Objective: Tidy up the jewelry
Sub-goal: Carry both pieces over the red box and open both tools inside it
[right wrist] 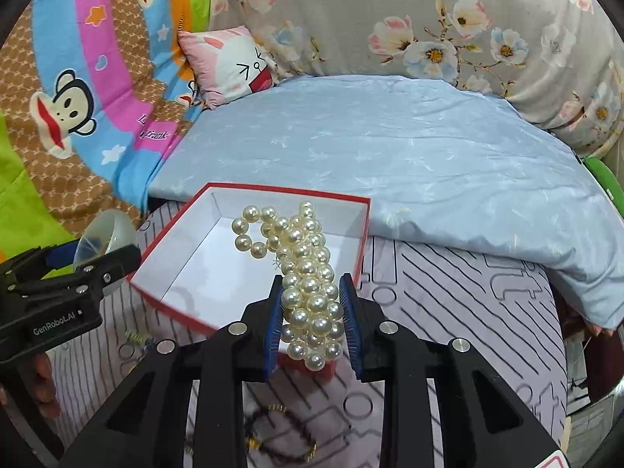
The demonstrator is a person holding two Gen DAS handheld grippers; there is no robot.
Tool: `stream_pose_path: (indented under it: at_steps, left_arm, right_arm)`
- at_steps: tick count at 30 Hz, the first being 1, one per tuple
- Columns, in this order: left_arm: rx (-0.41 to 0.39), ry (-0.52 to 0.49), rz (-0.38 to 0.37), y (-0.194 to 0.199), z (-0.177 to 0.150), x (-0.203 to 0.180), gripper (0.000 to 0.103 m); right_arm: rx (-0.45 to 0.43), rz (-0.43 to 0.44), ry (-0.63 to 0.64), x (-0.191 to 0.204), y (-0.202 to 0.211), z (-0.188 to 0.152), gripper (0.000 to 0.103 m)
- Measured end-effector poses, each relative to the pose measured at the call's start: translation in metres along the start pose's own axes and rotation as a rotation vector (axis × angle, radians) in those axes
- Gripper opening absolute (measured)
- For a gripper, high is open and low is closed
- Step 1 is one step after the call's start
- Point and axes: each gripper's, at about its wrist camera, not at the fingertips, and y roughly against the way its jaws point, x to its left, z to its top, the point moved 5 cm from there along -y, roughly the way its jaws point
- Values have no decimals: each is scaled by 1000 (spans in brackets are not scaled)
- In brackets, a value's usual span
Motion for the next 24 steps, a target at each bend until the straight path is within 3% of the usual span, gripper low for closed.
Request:
stream_pose_path:
  at_steps: [9, 16, 24]
  left_arm:
    - [25, 2, -10, -73, 43, -17, 71]
    - [65, -7, 10, -119, 45, -19, 71]
    - [88, -4, 8, -136, 46, -21, 71]
  right_arm:
    - [39, -30, -5, -11, -63, 28, 27]
    - [73, -34, -3, -14, -92, 28, 27]
    - [84, -42, -7, -15, -108, 29, 29]
